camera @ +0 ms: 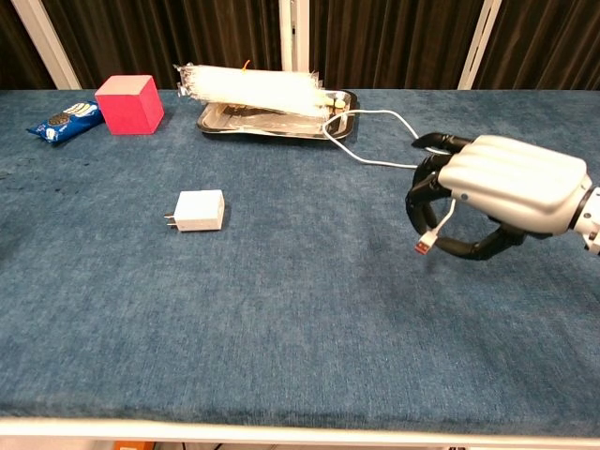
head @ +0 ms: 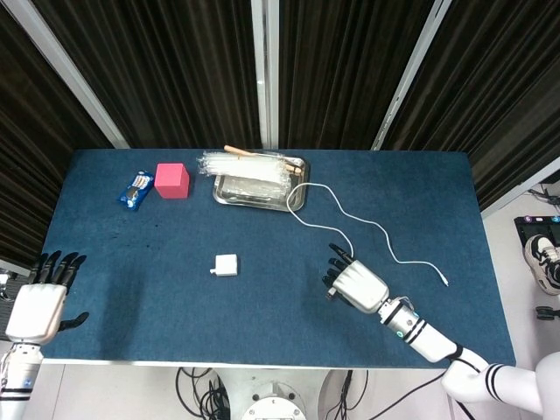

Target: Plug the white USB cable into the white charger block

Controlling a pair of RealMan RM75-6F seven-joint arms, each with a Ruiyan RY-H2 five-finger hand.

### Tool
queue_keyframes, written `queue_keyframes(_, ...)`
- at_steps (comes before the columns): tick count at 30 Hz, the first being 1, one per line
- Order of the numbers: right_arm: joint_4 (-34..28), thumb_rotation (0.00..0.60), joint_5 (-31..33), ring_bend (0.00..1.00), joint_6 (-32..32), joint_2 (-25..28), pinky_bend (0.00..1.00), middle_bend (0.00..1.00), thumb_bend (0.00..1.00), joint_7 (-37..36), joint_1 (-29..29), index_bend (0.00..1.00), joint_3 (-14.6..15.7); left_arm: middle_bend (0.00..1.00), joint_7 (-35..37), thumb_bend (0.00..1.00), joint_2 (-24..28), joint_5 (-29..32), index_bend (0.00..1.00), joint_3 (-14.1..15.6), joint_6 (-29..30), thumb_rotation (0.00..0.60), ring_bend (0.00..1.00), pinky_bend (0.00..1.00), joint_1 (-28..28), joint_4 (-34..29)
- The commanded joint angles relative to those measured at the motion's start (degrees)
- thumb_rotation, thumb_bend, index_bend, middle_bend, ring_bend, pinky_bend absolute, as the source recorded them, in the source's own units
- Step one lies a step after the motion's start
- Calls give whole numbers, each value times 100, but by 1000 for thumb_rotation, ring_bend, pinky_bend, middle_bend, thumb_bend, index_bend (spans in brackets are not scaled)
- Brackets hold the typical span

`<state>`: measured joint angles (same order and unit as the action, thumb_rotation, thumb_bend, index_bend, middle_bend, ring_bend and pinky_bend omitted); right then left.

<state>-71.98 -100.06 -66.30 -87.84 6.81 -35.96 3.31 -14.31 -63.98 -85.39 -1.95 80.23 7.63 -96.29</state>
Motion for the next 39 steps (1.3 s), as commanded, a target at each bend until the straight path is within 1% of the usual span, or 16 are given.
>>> queue_keyframes(1, -120, 600, 99, 273, 24, 88, 19, 509, 362, 38, 5, 568, -76, 84, -149, 41, 94, -134, 101, -95, -425, 600, 0, 0, 376, -113)
queue_keyframes(5, -300, 600, 229, 273, 46, 224, 20, 502, 363, 103, 0, 568, -185, 84, -237, 40, 44, -208, 101, -203, -1151, 600, 0, 0, 950, -174)
queue_keyframes(9, -566, 600, 380, 272, 78, 446, 22, 500, 363, 253, -45, 568, -364, 84, -314, 39, -229, -113, 101, -338, -2128, 600, 0, 0, 1674, -100)
queue_keyframes(12, -846, 600, 534, 272, 148, 698, 22, 499, 363, 440, -110, 568, -546, 84, -358, 39, -579, 171, 114, -480, -2782, 600, 0, 0, 2163, 114)
queue_keyframes(14, -1034, 600, 630, 272, 183, 872, 23, 499, 363, 572, -144, 569, -657, 86, -490, 51, -835, 455, 130, -581, -3060, 600, 3, 0, 2391, 270)
queue_keyframes(15, -1154, 600, 688, 272, 191, 983, 24, 500, 363, 662, -159, 571, -729, 101, -592, 58, -1032, 640, 137, -650, -3159, 600, 20, 2, 2513, 394)
queue_keyframes(17, -1320, 600, 773, 272, 201, 1139, 26, 502, 363, 776, -170, 573, -816, 151, -707, 67, -1313, 906, 161, -719, -3280, 600, 71, 10, 2664, 580)
queue_keyframes(19, -1489, 600, 864, 272, 204, 1293, 27, 503, 364, 868, -169, 574, -894, 178, -820, 75, -1580, 1205, 175, -764, -3383, 600, 95, 19, 2799, 780)
queue_keyframes(24, -1667, 600, 958, 272, 148, 1478, 28, 504, 364, 896, -124, 579, -959, 181, -1164, 79, -2035, 1932, 178, -813, -3433, 600, 98, 38, 3004, 1102)
queue_keyframes(27, -1640, 600, 957, 272, 130, 1482, 28, 503, 363, 829, -97, 582, -934, 182, -1276, 79, -2242, 2126, 180, -820, -3395, 600, 97, 38, 3122, 1230)
queue_keyframes(33, -1543, 600, 902, 272, 95, 1460, 30, 502, 364, 696, -52, 588, -862, 193, -1468, 84, -2382, 2383, 229, -771, -3468, 600, 98, 30, 3366, 1223)
queue_keyframes(35, -1516, 600, 895, 272, 71, 1454, 30, 501, 364, 653, -35, 590, -852, 207, -1550, 92, -2430, 2499, 242, -770, -3452, 600, 112, 33, 3433, 1199)
queue_keyframes(39, -1459, 600, 888, 272, 15, 1457, 31, 500, 364, 553, 18, 592, -825, 225, -1850, 97, -2452, 2905, 267, -726, -3432, 600, 133, 41, 3584, 1084)
